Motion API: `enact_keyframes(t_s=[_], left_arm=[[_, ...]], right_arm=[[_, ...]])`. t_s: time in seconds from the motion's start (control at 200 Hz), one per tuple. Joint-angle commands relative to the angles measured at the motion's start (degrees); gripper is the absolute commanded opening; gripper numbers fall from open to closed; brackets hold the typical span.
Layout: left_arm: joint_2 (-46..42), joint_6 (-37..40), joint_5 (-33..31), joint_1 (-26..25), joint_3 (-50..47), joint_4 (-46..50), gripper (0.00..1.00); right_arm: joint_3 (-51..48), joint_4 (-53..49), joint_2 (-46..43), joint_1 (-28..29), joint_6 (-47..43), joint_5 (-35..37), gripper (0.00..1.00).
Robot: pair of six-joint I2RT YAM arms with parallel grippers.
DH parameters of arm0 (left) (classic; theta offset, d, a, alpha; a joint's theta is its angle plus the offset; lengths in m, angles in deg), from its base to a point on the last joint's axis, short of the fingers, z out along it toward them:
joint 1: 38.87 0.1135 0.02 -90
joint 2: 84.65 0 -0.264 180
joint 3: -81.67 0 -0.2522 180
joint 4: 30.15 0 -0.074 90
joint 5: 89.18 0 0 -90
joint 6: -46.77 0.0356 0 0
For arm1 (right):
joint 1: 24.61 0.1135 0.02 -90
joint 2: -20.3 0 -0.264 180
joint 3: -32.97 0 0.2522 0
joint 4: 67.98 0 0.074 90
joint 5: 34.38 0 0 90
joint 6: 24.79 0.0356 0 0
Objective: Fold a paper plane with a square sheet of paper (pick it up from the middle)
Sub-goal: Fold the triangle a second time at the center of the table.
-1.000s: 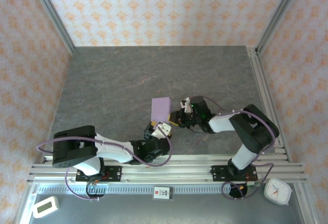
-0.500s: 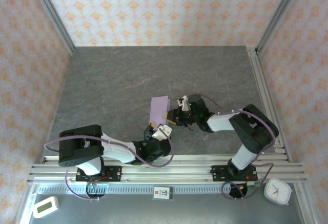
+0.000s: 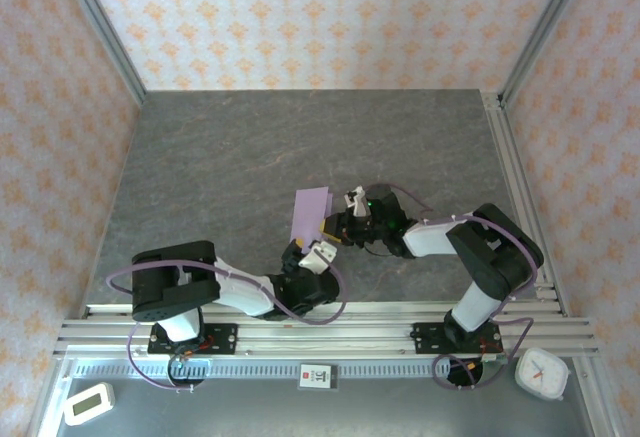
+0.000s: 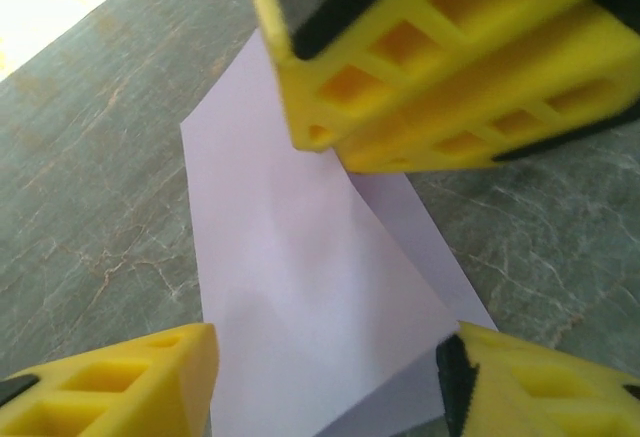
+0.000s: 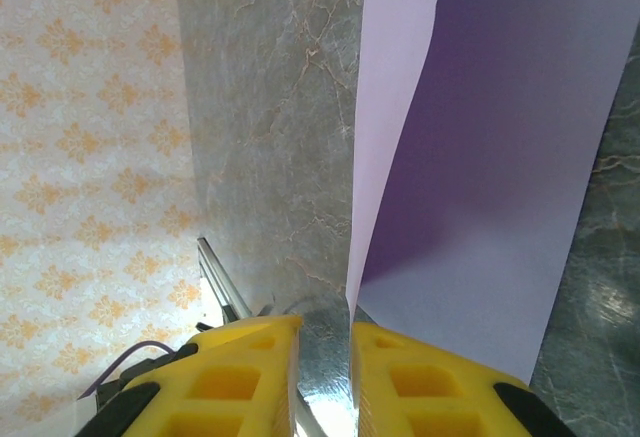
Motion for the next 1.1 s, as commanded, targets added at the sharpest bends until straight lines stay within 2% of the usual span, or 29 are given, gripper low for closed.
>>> enact_keyframes(t_s=[0.0, 0.12, 0.37, 0.621, 0.831, 1.091], left_arm=[[-0.1, -0.2, -2.6, 1.2, 0.7, -1.2, 0.54], [-0.6, 1.2, -1.8, 2.0, 0.8, -2.5, 0.43], [-1.1, 2.5, -0.5, 2.5, 0.6, -3.3, 0.00], [-2.2, 2.1, 1.8, 4.0, -0.1, -4.0, 0.00], [-8.3, -0.3, 6.3, 6.2, -3.0, -5.8, 0.00], [-14.0, -2.1, 10.5, 8.4, -5.1, -4.9, 0.00]], right_arm=[[1.4, 2.5, -0.4, 0.3, 0.5, -0.8, 0.20], [1.6, 2.5, -0.2, 0.3, 0.6, -1.0, 0.20], [1.5, 3.1, 0.4, 0.3, 0.7, -1.1, 0.20], [1.6, 3.6, 0.7, 0.3, 0.8, -1.2, 0.20], [2.0, 1.1, -0.5, 0.0, -0.9, 0.5, 0.20], [1.5, -3.2, -5.3, -4.1, -2.7, 3.0, 0.20]])
